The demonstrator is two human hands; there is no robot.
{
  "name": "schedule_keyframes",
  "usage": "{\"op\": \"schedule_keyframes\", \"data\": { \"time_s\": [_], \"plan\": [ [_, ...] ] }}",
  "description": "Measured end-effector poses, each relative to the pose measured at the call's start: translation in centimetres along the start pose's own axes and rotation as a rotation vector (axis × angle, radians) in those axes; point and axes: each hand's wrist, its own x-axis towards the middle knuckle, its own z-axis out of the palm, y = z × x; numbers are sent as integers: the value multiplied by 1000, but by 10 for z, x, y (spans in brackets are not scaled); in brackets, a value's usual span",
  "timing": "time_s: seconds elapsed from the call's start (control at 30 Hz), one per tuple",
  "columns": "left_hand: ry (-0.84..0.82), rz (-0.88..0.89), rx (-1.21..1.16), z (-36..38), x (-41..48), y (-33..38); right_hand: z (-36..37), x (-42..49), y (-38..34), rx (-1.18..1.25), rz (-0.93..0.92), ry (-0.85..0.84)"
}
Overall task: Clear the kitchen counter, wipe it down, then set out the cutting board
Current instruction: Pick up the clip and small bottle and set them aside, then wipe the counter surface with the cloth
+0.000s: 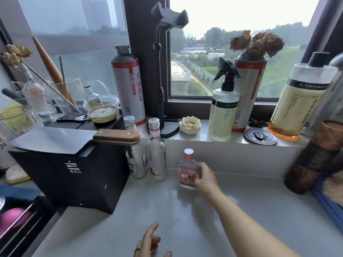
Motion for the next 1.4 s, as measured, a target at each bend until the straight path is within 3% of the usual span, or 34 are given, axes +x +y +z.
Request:
{"op": "schedule_keyframes", "data": {
  "time_s": [0.23, 0.5, 0.63, 0.7, 0.83, 1.07, 1.4],
  "plan": [
    [-34, 7, -57, 6, 30, 2, 17, 17, -1, 30, -44, -10],
    [-35, 2, -94, 0, 31, -2, 22, 20, 1, -72, -19, 118],
    [0, -72, -195, -5, 21, 3, 16, 1, -3, -105, 15, 156],
    [18, -26, -113, -7, 12, 8, 11, -28, -7, -92, -24, 177],
    [103, 78, 11, -17, -24, 17, 7, -117, 2, -64, -75, 72],
    [117, 42, 218, -81, -120, -3, 22, -272, 32, 164, 14, -25],
    [368, -121, 287, -212, -220, -28, 101, -351, -24, 193, -94, -297]
  ]
}}
